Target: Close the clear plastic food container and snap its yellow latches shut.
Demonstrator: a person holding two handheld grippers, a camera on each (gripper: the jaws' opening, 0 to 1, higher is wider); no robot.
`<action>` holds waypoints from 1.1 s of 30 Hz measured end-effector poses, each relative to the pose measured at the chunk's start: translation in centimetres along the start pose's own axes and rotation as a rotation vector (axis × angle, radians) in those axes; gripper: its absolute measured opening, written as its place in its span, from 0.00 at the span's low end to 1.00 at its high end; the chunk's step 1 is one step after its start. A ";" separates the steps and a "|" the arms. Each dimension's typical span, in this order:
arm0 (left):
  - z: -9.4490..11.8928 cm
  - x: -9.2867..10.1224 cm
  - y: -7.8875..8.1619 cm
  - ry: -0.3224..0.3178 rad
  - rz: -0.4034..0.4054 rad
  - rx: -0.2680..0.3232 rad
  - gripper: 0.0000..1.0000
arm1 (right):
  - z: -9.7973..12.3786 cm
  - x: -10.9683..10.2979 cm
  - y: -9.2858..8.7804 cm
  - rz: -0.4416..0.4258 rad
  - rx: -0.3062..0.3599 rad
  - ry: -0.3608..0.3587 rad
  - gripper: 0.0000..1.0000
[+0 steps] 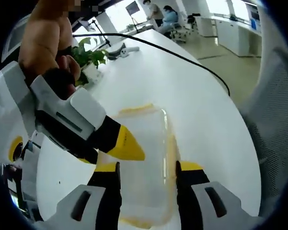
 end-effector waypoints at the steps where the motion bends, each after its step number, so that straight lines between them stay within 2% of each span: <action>1: 0.0 -0.1 -0.1 0.001 -0.001 -0.001 0.43 | 0.0 0.0 0.0 -0.001 0.001 -0.004 0.47; 11: 0.2 0.0 0.0 -0.009 0.031 0.011 0.43 | 0.2 -0.2 -0.3 0.008 0.054 -0.043 0.47; 14: 0.2 -0.2 0.1 -0.018 0.063 0.023 0.44 | 0.2 -0.3 -0.2 0.008 0.058 -0.051 0.47; 16: 0.0 -0.4 0.4 -0.031 0.111 0.049 0.45 | 0.3 -0.3 -0.1 0.010 0.056 -0.061 0.46; 17: -0.1 -0.5 0.8 -0.064 0.132 0.082 0.47 | 0.1 -0.6 -0.1 0.015 0.058 -0.051 0.47; 18: -0.1 -0.5 0.8 -0.075 0.111 0.074 0.49 | 0.0 -0.8 -0.1 0.044 0.059 -0.049 0.47; 19: -0.1 -0.4 0.8 -0.076 0.099 0.069 0.50 | 0.0 -1.0 -0.1 0.035 0.062 -0.045 0.47; 20: 0.0 -0.2 0.8 -0.082 0.095 0.069 0.50 | 0.1 -1.3 -0.2 0.052 0.069 -0.046 0.47; 26: 1.0 -0.5 0.7 -0.099 0.122 0.102 0.47 | 0.3 -1.5 -0.6 0.012 0.137 -0.071 0.46; 30: 1.9 -1.2 0.7 -0.104 0.144 0.136 0.46 | 0.5 -1.9 -0.9 0.016 0.158 -0.093 0.44; 33: 2.4 -1.8 0.0 -0.107 0.155 0.128 0.48 | 0.7 -2.3 -1.2 0.021 0.158 -0.097 0.43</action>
Point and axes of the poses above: the point that each gripper's makers call its tool centre point, and the gripper's own axes: z roughly backward along the fingers, x roughly to its right, y roughly out of its top, the point moved 6 cm from there along z, roughly backward along the fingers, and after that the axes turned 10 degrees about -z, right-handed, at the moved point
